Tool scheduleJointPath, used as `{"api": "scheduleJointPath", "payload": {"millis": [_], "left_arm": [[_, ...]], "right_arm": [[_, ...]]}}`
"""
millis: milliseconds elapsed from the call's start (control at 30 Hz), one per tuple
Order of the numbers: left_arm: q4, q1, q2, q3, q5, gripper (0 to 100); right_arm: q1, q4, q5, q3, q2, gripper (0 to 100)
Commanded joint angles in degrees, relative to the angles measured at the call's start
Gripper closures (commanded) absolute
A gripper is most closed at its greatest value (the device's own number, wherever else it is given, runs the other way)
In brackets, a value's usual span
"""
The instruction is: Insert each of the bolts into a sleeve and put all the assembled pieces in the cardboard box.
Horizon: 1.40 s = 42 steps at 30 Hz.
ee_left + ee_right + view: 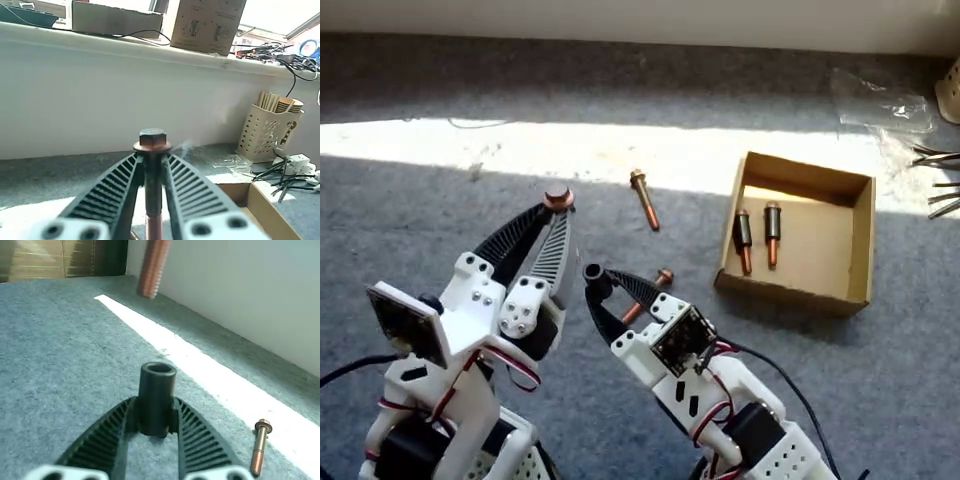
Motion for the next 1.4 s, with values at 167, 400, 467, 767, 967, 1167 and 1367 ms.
{"api": "scheduleJointPath", "payload": {"millis": [167, 400, 467, 767, 967, 1167, 1367], "left_arm": [[-3.5, 4.9, -0.6, 0.1, 0.9, 99], [-15.1, 5.4, -0.7, 9.0, 1.2, 99], [-15.5, 5.4, -0.7, 9.5, 1.5, 99], [-15.6, 4.9, -0.7, 10.2, 6.2, 99], [-15.8, 4.4, -0.7, 12.7, 6.2, 99], [-15.8, 2.2, -0.7, 13.3, 6.4, 99], [-15.7, 2.2, -0.7, 13.3, 6.4, 99]], "right_arm": [[2.6, 0.1, 0.5, 8.1, -0.7, 99.4], [2.7, -0.1, -6.9, 8.1, -0.8, 99.4], [2.7, -0.1, -7.1, 8.1, -0.8, 99.4], [2.8, -0.1, -7.1, 8.1, -0.8, 99.4], [2.8, 0.0, -7.1, 8.1, -0.8, 99.4], [2.8, 0.0, -7.1, 8.1, -0.8, 99.4], [2.8, 0.0, -7.1, 8.1, -0.8, 99.4]]}}
